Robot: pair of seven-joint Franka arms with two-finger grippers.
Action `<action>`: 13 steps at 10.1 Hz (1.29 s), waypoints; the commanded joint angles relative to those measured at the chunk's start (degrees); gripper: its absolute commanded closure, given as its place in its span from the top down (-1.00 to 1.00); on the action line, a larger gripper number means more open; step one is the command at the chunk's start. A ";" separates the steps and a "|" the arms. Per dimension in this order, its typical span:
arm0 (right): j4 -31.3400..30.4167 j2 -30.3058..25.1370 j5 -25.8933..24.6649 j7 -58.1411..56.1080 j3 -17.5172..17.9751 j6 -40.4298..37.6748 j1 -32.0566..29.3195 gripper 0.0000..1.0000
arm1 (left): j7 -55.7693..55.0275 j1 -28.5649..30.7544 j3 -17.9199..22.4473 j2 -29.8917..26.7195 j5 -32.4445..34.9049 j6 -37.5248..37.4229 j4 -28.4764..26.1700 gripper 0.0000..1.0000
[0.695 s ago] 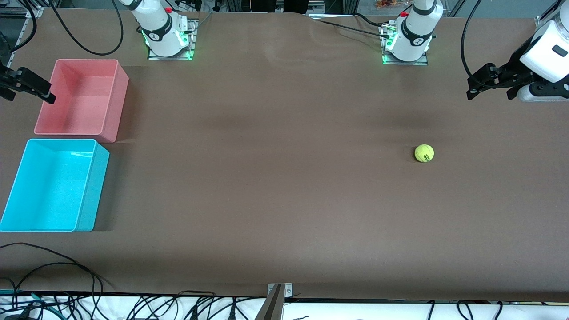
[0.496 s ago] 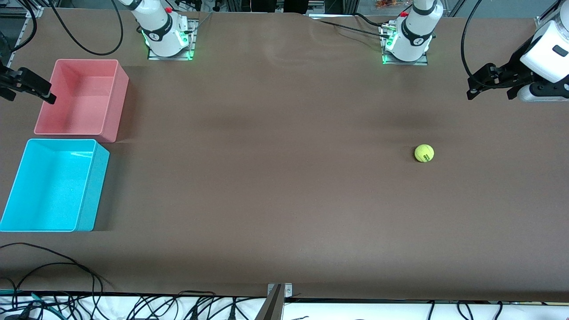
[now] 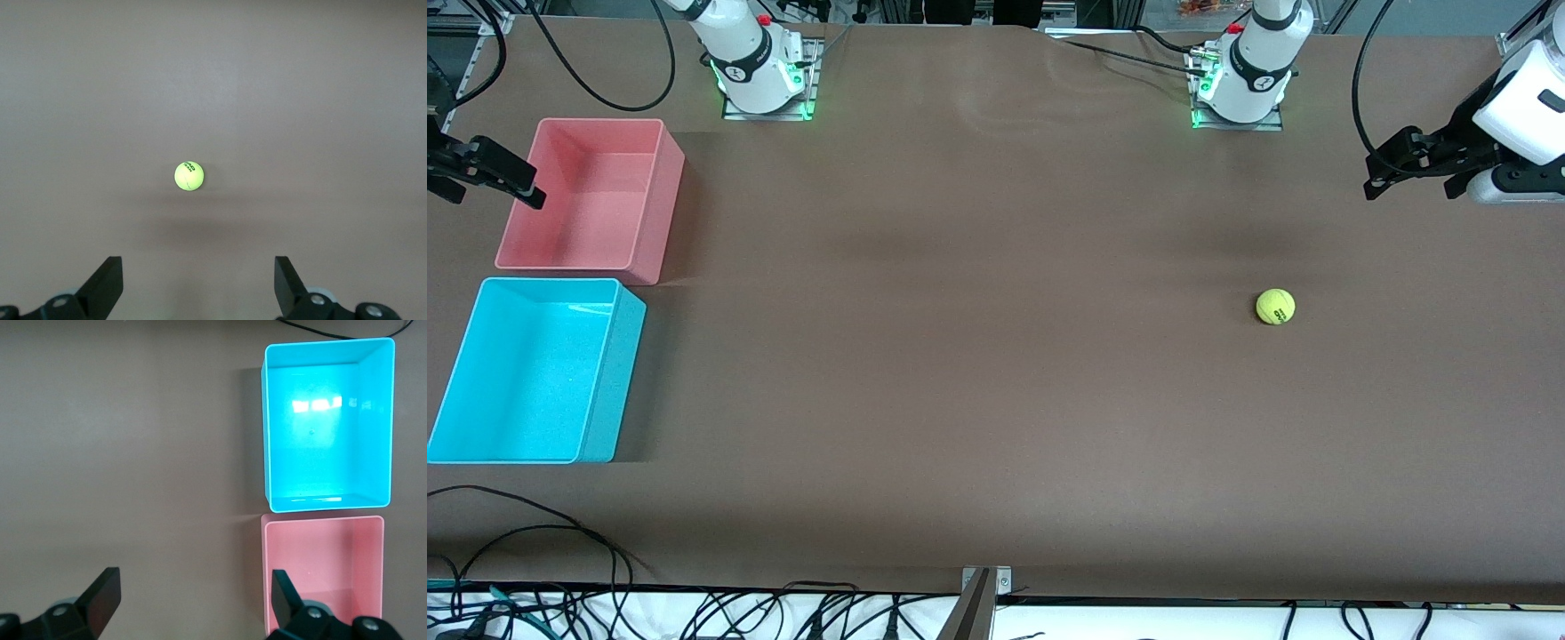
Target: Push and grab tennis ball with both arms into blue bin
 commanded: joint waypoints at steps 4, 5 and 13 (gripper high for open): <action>1.17 -0.09 0.79 -0.64 -0.77 -0.56 -0.15 1.00 | -0.06 0.08 -0.01 1.08 0.69 -1.65 2.57 1.00; 1.17 -0.09 0.70 -0.38 -0.59 -0.38 -0.15 1.00 | 0.03 0.08 -0.01 0.99 0.69 -1.65 2.48 1.00; 1.17 -0.27 0.70 -0.11 -0.94 -0.20 -0.24 1.00 | -0.06 -0.01 -0.01 1.08 0.69 -1.65 2.57 1.00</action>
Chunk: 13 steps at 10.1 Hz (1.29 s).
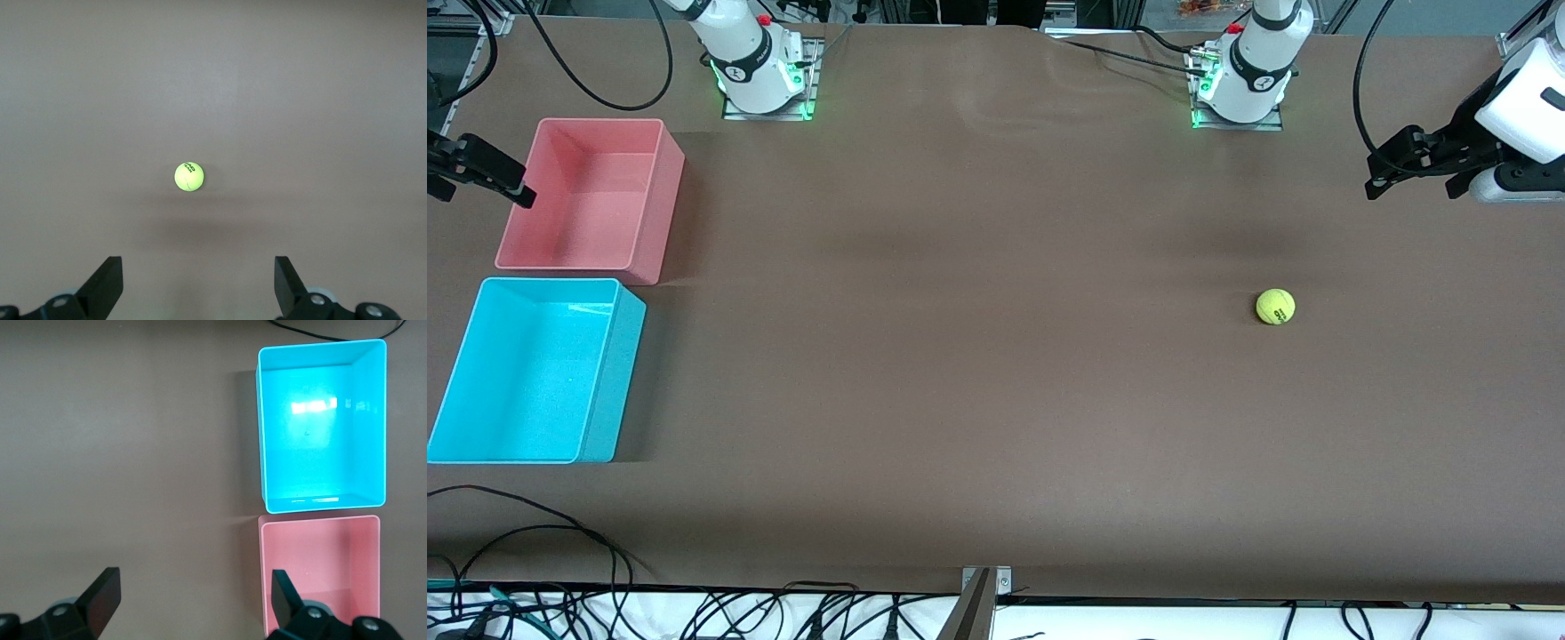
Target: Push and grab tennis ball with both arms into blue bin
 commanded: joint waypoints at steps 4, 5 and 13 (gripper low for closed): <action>1.13 -0.02 0.70 0.06 -0.81 -0.23 -0.16 1.00 | -0.06 0.07 -0.02 0.99 0.69 -1.65 2.41 1.00; 1.22 -0.11 0.79 0.06 -1.51 -0.40 -0.16 1.00 | -0.06 -0.01 -0.02 0.99 0.69 -1.65 2.41 1.00; 3.68 -0.29 1.05 -1.17 -3.98 -1.63 -0.16 1.00 | -0.06 -0.01 -0.11 0.99 0.69 -1.65 2.41 1.00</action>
